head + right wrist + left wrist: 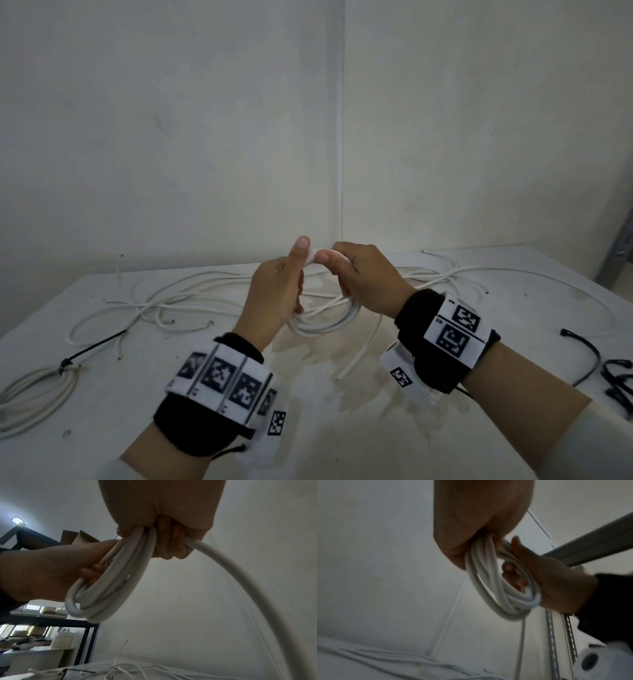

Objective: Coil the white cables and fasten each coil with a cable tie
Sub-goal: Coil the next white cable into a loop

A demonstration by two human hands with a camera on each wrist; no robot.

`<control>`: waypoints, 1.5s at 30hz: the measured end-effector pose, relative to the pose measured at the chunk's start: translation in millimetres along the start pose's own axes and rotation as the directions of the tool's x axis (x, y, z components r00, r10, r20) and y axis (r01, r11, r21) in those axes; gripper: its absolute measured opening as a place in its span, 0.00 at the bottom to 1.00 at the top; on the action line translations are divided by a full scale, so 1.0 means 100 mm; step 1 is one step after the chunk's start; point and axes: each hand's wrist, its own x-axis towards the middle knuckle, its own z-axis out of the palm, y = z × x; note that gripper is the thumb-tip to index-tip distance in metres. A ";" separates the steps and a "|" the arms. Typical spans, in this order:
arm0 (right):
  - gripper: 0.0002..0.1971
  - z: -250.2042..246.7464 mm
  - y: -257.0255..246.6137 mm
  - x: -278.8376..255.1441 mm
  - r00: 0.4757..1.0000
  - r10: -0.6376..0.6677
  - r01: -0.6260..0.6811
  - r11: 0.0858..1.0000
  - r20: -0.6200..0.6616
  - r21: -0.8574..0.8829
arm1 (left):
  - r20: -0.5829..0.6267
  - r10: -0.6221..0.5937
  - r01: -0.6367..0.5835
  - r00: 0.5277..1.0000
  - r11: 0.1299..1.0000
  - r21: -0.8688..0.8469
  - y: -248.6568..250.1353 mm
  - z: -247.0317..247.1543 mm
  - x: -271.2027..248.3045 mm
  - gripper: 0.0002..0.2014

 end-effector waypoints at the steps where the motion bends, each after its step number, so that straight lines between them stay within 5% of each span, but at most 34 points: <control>1: 0.23 0.01 0.00 -0.01 1.000 -0.012 0.012 1.000 -0.018 0.003 | -0.067 0.036 -0.038 0.997 0.999 -0.023 -0.02 0.04 -0.02 0.28; 5: 0.26 0.12 0.02 -0.05 0.992 0.063 -0.045 0.985 -0.105 0.166 | -0.210 -0.002 -0.031 0.978 0.987 -0.155 -0.08 0.13 -0.05 0.27; 9: 0.21 0.13 0.02 -0.06 0.981 0.127 -0.105 0.983 -0.145 0.154 | -0.184 -0.067 0.031 0.981 0.981 -0.190 -0.11 0.16 -0.06 0.28; 13: 0.31 0.07 0.04 -0.08 0.993 0.063 -0.068 0.997 -0.101 -0.045 | -0.029 -0.077 0.079 0.997 0.993 0.089 -0.12 0.00 -0.02 0.38; 15: 0.35 0.06 0.08 -0.08 0.996 0.047 -0.056 0.990 -0.070 -0.130 | -0.061 -0.051 0.066 0.997 0.963 0.263 -0.14 -0.12 0.03 0.41; 17: 0.36 0.06 0.11 -0.09 0.998 0.041 -0.048 0.986 -0.047 -0.161 | -0.084 0.030 0.002 0.996 0.935 0.353 -0.13 -0.19 0.06 0.40; 19: 0.39 0.09 0.13 -0.08 0.999 0.018 -0.023 0.986 -0.028 -0.167 | 0.022 0.083 -0.086 0.996 0.931 0.354 -0.07 -0.14 0.06 0.39; 22: 0.35 0.11 0.12 -0.05 1.000 0.002 -0.001 0.991 0.009 -0.132 | 0.259 -0.039 -0.022 0.965 0.973 0.229 0.00 -0.02 0.05 0.43; 27: 0.25 0.04 0.15 -0.06 0.999 0.035 -0.032 0.995 0.029 -0.096 | 0.391 -0.181 0.195 0.902 0.981 0.004 0.02 0.03 -0.04 0.35; 37: 0.24 -0.02 0.03 0.00 0.995 0.078 -0.074 0.995 -0.061 0.060 | 0.140 -0.209 0.245 0.968 0.912 -0.329 0.06 0.06 -0.05 0.28; 45: 0.33 -0.03 0.01 0.01 0.989 0.046 -0.047 0.999 -0.143 -0.008 | 0.443 -0.098 0.314 0.891 0.838 -0.446 0.07 -0.06 -0.11 0.17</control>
